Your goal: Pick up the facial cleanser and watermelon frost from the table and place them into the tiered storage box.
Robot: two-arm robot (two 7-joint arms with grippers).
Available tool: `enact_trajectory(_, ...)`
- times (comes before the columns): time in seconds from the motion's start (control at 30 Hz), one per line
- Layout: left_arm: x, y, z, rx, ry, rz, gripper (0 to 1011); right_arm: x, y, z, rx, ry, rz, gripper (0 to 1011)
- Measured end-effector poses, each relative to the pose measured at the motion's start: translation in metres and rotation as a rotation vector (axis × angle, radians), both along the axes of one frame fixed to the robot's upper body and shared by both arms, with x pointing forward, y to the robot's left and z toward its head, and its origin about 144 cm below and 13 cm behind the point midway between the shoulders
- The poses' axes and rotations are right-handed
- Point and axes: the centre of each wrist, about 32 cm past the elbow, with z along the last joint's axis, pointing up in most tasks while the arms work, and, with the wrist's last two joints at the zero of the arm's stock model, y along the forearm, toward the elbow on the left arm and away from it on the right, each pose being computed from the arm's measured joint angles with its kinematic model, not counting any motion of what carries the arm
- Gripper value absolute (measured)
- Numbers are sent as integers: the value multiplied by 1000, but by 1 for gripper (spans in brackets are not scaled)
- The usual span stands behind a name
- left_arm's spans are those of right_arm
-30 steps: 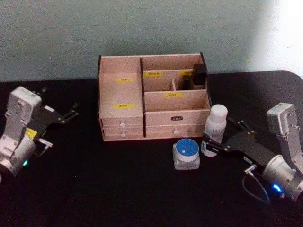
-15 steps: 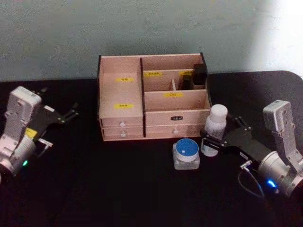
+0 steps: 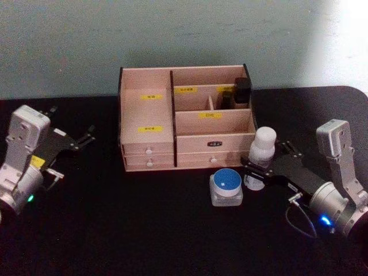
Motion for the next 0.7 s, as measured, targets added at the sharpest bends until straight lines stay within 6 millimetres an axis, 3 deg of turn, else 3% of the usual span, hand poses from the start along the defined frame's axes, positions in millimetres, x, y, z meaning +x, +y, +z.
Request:
enact_trajectory(0.6, 0, 0, 0, 0, 0, 0, 1001, 2, 1, -1, -7, 8, -17, 1002)
enact_trajectory(0.7, 0, 0, 0, 0, 0, 0, 1002, 2, 1, -1, -6, 8, -17, 952)
